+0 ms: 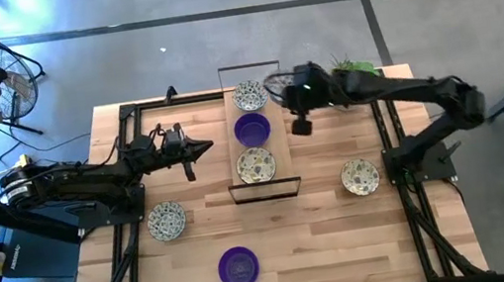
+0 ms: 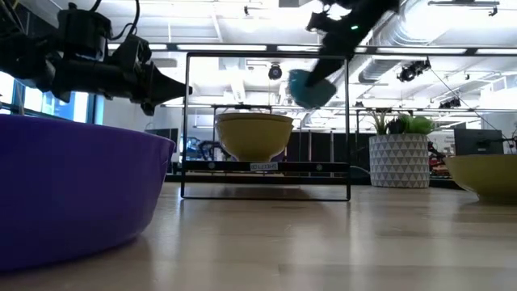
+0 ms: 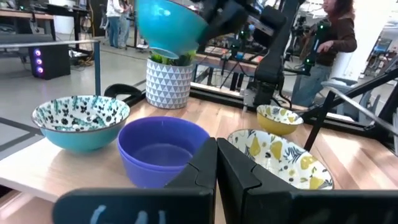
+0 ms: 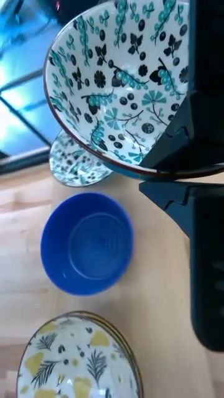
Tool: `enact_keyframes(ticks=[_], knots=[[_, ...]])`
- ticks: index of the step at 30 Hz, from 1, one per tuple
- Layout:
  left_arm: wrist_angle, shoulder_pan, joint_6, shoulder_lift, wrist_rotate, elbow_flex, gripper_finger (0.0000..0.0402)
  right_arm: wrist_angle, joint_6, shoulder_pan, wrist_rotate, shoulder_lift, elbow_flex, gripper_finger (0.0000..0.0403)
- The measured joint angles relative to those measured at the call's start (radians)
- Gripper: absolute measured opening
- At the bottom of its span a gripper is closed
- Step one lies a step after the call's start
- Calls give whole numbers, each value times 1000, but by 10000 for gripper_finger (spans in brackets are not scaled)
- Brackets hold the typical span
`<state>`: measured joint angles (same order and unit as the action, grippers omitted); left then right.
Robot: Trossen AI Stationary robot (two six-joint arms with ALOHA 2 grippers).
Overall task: Pick & Place Mini bowls
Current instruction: Stack the right blue patterned bowl on top of the blue patterned bowl on the shelf
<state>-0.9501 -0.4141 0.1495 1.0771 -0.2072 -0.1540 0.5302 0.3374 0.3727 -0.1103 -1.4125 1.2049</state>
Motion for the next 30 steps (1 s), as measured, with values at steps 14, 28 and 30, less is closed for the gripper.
enact_keyframes(ticks=[14, 28, 30], knots=[[18, 0, -14, 0, 3, 0, 0, 175, 193, 89, 120, -459, 466, 17], [18, 0, -14, 0, 4, 0, 0, 135, 261, 93, 91, -561, 496, 18], [18, 0, -14, 0, 4, 0, 0, 129, 269, 99, 90, -567, 496, 16]])
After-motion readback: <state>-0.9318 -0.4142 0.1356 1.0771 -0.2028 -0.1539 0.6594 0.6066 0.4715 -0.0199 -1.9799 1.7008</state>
